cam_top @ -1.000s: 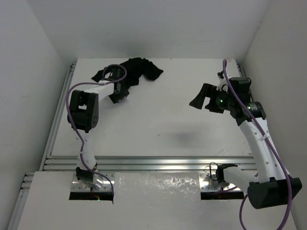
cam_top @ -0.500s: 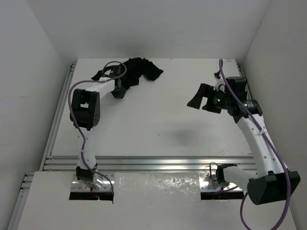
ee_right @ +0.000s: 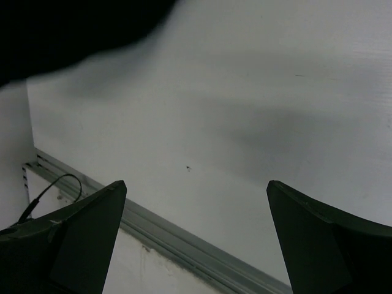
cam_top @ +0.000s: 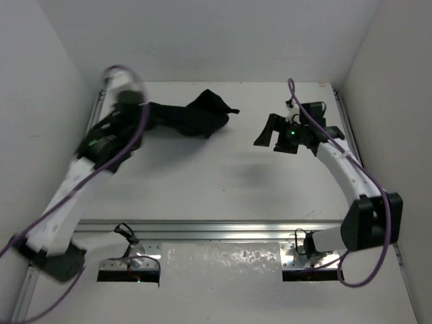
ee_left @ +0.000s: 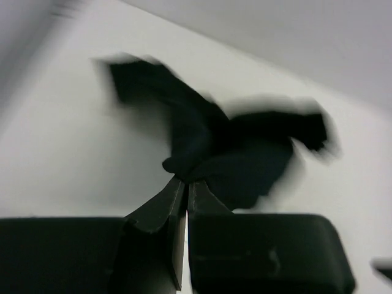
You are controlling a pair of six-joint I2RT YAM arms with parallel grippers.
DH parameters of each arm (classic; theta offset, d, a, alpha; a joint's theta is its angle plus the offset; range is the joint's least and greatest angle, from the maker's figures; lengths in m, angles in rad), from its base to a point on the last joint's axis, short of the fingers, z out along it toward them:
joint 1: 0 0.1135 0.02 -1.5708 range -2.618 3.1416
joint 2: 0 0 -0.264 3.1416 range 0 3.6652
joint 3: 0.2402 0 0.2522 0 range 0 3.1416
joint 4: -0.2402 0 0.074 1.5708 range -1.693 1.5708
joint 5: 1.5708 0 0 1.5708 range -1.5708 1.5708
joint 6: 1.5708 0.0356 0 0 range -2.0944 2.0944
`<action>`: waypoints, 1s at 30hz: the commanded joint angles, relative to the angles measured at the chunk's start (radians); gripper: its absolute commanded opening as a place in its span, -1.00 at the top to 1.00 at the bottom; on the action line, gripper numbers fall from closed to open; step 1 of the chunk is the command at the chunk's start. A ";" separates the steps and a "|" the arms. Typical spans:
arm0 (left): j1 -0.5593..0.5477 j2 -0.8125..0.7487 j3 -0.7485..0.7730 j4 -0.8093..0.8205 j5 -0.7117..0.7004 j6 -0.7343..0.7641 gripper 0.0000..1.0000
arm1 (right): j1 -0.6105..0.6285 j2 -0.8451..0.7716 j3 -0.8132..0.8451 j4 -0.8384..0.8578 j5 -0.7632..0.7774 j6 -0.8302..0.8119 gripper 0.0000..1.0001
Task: Fold and stack the t-shirts
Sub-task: Grab crumpled tshirt from the corner of the board with the left arm, then move the tshirt to the center of the board
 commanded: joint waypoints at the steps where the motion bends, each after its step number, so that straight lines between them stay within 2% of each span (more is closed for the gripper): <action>1: 0.282 -0.181 -0.238 -0.122 -0.120 0.051 1.00 | 0.069 0.144 0.065 0.099 -0.023 -0.011 -0.98; 2: 0.295 -0.199 -0.261 -0.120 -0.087 0.060 1.00 | 0.093 0.222 0.105 0.093 -0.006 -0.020 -0.98; 5: 0.296 -0.228 -0.291 -0.104 0.040 0.074 1.00 | 0.184 0.318 0.127 0.134 0.038 -0.025 -0.94; 7: 0.298 -0.224 -0.306 -0.094 0.167 0.084 1.00 | 0.231 0.333 0.099 0.168 0.067 0.022 -0.88; 11: 0.298 -0.236 -0.317 -0.113 0.202 0.077 1.00 | 0.250 0.249 -0.027 0.199 0.123 0.105 -0.88; 13: 0.298 -0.233 -0.312 -0.145 0.197 0.073 1.00 | 0.255 0.198 -0.065 0.179 0.083 0.150 -0.87; 15: 0.300 -0.228 -0.302 -0.162 0.185 0.064 1.00 | 0.305 0.182 -0.105 0.106 0.038 0.214 -0.87; 17: 0.298 -0.225 -0.283 -0.197 0.142 0.047 1.00 | 0.397 0.134 -0.161 0.036 0.101 0.272 -0.86; 20: 0.298 -0.219 -0.249 -0.225 0.104 0.024 1.00 | 0.475 0.094 -0.272 0.088 0.116 0.323 -0.80; 23: 0.298 -0.211 -0.237 -0.228 0.124 0.001 1.00 | 0.474 0.143 -0.341 0.224 0.155 0.287 -0.46; 24: 0.298 -0.208 -0.239 -0.219 0.139 -0.001 1.00 | 0.468 0.178 -0.330 0.243 0.173 0.259 -0.08; 25: 0.298 -0.204 -0.239 -0.209 0.150 0.001 1.00 | 0.460 0.230 -0.262 0.240 0.173 0.233 0.21; 27: 0.298 -0.176 -0.210 -0.218 0.154 -0.007 1.00 | 0.437 0.387 -0.180 0.170 0.189 0.187 0.88; 30: 0.298 -0.139 -0.148 -0.266 0.110 -0.037 1.00 | 0.388 0.508 -0.041 0.110 0.250 0.171 0.98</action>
